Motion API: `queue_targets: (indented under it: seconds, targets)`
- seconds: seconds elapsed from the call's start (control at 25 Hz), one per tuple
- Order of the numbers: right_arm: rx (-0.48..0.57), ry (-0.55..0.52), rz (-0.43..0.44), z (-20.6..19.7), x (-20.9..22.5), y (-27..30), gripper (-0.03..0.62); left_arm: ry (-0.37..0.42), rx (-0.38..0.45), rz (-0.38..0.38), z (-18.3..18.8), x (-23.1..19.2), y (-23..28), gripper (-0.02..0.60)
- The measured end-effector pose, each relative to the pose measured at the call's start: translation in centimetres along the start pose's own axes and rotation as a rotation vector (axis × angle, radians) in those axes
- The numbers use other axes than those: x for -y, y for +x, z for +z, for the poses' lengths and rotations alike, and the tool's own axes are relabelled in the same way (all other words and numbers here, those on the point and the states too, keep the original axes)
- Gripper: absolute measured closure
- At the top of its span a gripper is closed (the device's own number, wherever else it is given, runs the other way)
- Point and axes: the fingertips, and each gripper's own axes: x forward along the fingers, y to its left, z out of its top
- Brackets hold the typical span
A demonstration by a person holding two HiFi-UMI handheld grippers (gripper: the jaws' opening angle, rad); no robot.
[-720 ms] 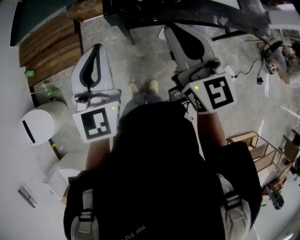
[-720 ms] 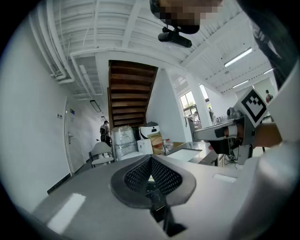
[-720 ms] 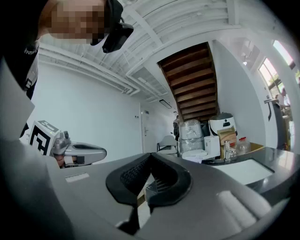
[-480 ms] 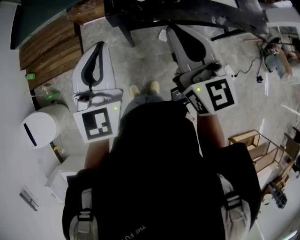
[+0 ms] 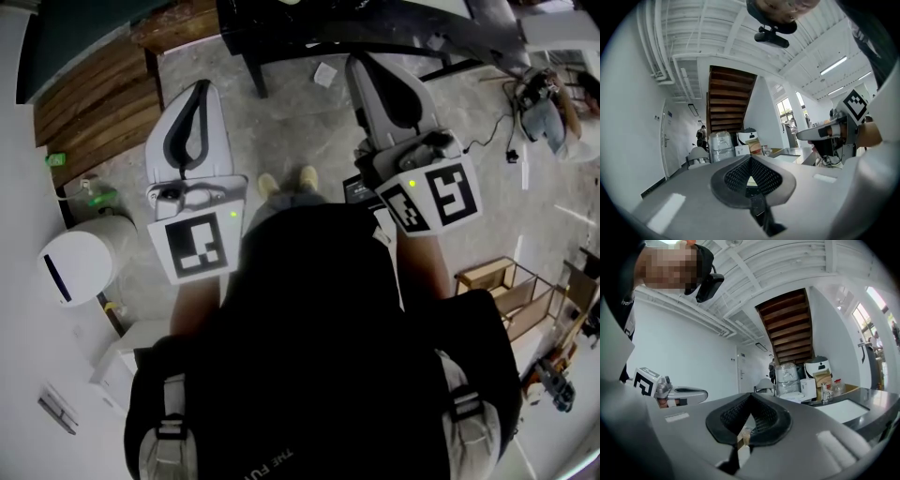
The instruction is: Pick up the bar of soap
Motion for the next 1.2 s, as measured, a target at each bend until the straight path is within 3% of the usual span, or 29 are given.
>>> queue_targets:
  seconds: [0.64, 1.2]
  targets:
    - [-0.011, -0.013, -0.003, -0.3, -5.6, 1.3, 0.582, -0.039, 0.007, -0.004, -1.7, -4.7, -2.9, 0.581]
    - [0.003, -0.024, 0.018, 0.8, -3.8, 3.0, 0.582, -0.006, 0.016, -0.001, -0.7, -4.8, -0.5, 0.581]
